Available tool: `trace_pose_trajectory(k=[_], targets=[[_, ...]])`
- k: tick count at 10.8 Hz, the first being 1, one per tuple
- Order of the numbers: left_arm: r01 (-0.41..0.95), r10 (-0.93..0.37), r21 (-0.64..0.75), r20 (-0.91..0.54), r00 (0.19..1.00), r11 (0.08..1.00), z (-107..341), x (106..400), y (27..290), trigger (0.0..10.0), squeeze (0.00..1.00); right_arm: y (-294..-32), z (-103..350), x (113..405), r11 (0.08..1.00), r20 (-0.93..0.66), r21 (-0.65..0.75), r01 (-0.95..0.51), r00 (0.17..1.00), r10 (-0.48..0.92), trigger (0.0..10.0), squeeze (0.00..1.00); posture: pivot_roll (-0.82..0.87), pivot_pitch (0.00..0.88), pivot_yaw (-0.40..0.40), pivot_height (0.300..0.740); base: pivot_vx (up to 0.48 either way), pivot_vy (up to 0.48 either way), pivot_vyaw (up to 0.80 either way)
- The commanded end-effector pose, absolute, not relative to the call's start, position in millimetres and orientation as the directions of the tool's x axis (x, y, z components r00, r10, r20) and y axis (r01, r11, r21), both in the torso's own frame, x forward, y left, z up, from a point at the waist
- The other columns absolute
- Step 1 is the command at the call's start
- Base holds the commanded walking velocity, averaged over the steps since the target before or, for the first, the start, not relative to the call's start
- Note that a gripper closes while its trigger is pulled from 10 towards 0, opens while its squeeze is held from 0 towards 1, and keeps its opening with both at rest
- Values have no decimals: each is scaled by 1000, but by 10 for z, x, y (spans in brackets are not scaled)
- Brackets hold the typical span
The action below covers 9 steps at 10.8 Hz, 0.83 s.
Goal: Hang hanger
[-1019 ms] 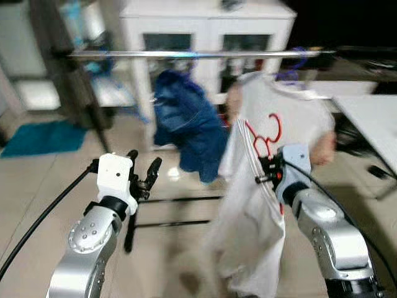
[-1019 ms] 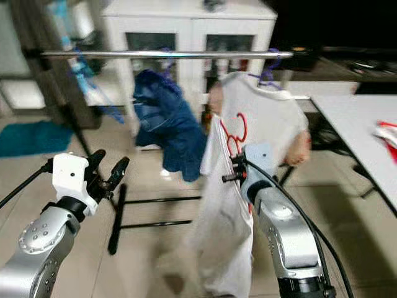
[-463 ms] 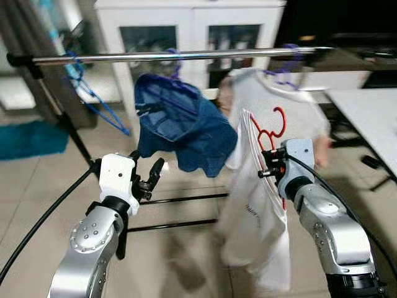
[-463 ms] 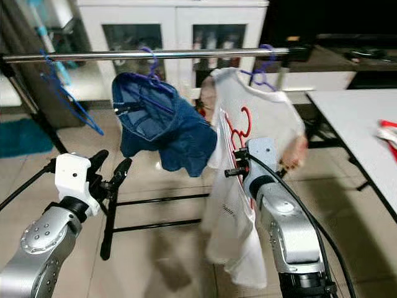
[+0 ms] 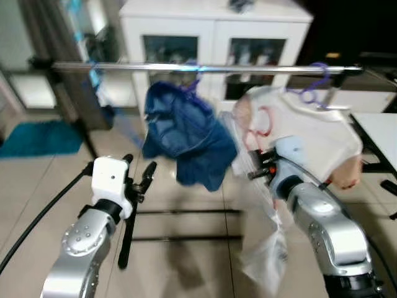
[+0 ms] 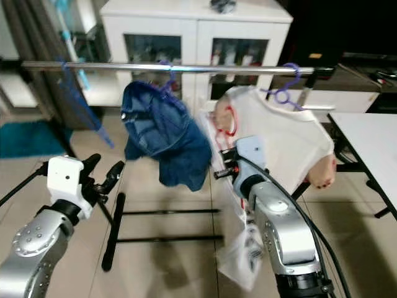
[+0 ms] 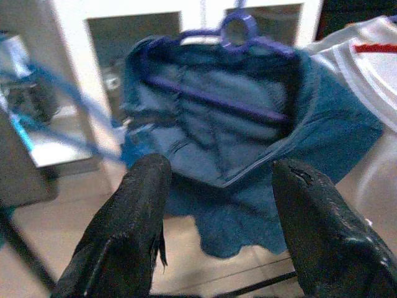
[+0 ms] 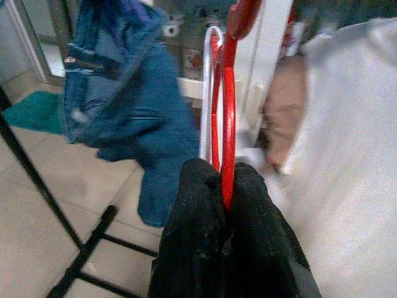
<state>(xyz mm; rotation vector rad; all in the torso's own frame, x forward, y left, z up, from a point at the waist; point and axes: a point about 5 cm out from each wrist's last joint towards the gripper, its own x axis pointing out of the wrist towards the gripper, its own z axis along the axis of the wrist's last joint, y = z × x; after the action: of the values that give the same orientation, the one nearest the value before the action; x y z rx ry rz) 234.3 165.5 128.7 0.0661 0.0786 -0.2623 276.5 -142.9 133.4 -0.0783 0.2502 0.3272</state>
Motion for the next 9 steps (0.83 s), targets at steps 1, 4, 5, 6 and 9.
trace_pose_trajectory(k=[1, 4, 5, 6, 9], targets=[[293, -290, 46, -69, 955, 955, 1327, 2348, 1566, 10000, 0, -1511, 1381, 2768, 949, -240, -75, -307, 929, 281, 10000, 0, -95, 4, 2, 740, 341, 0, 669], [316, -312, 63, -67, 948, 947, 1341, 2342, 1556, 10000, 0, -1530, 1420, 2788, 962, -205, -59, -266, 946, 250, 10000, 0, -93, 5, 0, 740, 345, 0, 267], [331, -328, 55, -56, 943, 942, 1357, 2349, 1520, 10000, 0, -1580, 1448, 2812, 960, -177, -134, -245, 959, 220, 10000, 0, -96, 4, 3, 740, 341, 0, 0], [343, -340, 57, -52, 939, 938, 1364, 2350, 1502, 10000, 0, -1606, 1468, 2826, 961, -161, -157, -226, 966, 201, 10000, 0, -96, 3, 3, 740, 300, 0, 0], [517, -515, 76, -41, 856, 853, 1401, 2261, 1340, 10000, 0, -1774, 1611, 2952, 974, -65, -212, -80, 996, 68, 10000, 0, -92, 2, -10, 740, 0, 0, 0]])
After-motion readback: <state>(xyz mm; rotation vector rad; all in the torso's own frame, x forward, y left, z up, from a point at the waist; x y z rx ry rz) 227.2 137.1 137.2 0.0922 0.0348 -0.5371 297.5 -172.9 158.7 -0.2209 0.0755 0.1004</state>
